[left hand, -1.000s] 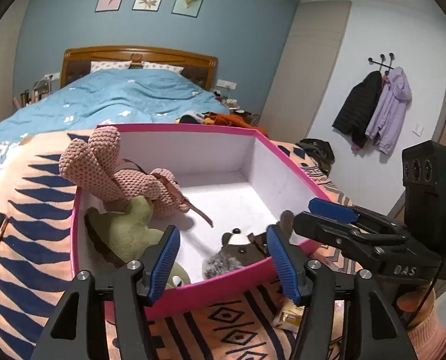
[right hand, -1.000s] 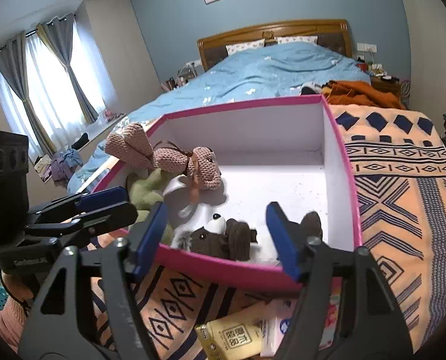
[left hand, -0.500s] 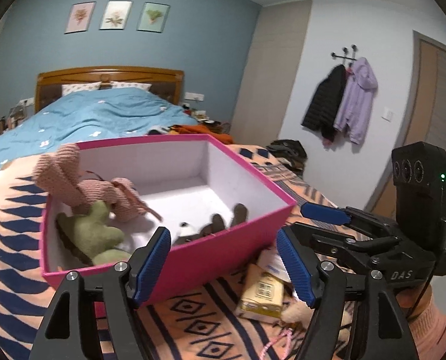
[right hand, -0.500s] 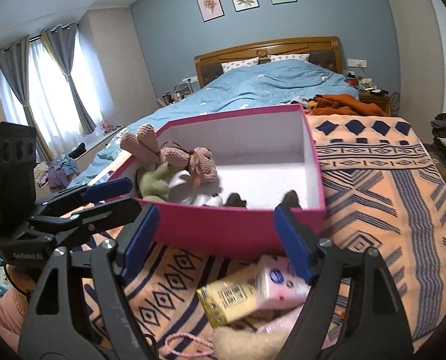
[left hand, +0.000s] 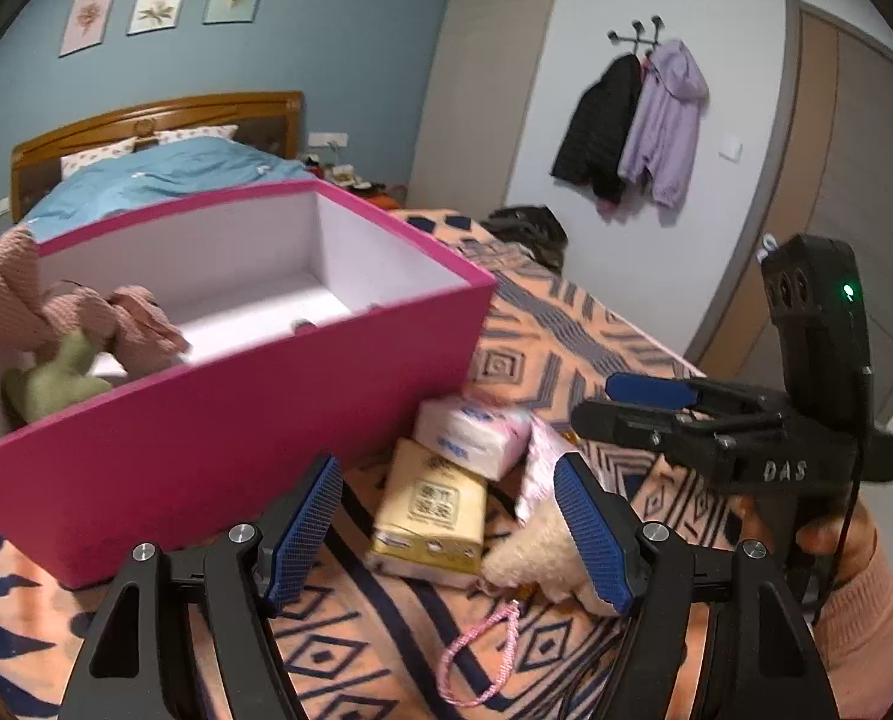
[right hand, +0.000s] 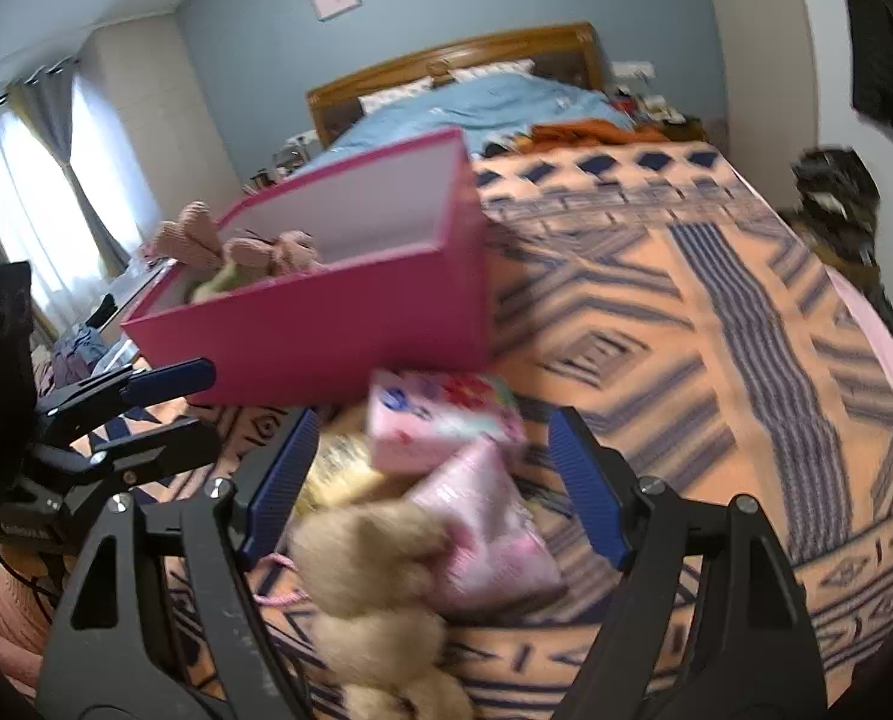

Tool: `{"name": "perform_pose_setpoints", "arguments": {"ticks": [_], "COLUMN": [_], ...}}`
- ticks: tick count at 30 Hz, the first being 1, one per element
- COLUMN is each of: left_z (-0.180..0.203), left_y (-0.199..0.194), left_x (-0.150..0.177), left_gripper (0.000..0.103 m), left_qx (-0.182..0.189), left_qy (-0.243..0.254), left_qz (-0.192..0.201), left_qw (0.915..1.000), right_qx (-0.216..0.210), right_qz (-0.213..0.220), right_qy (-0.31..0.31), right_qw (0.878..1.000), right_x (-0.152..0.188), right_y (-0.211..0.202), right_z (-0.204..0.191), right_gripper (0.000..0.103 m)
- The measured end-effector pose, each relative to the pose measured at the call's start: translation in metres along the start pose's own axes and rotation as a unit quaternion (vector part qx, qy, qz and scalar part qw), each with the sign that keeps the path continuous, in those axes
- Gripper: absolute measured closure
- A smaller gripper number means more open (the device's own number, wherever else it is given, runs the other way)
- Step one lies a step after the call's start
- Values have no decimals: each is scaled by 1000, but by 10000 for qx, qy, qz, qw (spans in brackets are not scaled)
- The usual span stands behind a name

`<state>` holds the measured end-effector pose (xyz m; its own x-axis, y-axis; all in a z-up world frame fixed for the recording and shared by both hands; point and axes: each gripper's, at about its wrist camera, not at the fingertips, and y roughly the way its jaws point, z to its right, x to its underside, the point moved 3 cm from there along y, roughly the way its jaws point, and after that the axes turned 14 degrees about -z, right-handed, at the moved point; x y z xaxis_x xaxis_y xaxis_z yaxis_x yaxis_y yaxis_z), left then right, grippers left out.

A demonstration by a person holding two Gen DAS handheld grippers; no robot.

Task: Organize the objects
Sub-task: 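Withdraw the left gripper toward the tissue pack and cream plush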

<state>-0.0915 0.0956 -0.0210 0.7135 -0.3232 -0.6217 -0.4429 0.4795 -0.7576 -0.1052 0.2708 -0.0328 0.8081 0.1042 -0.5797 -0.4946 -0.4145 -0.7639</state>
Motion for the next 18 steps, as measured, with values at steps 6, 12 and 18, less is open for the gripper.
{"name": "perform_pose_setpoints", "arguments": {"ticks": [6,12,18], "left_z": [15,25,37], "left_y": [15,23,27], "left_x": [9,16,24], "left_gripper": [28,28,28], "left_qx": [66,113,292], "left_qy": [260,501,769], "left_qz": [-278,-478,-673], "left_qw": [9993,9975,9943], "right_qx": [-32,-97,-214], "right_qz": [-78,-238,-386], "right_qy": [201,108,36], "right_qw": [9998,9996,9990], "right_x": [12,25,38], "right_y": [-4,-3,0], "right_z": [14,8,0], "right_gripper": [23,23,23]}}
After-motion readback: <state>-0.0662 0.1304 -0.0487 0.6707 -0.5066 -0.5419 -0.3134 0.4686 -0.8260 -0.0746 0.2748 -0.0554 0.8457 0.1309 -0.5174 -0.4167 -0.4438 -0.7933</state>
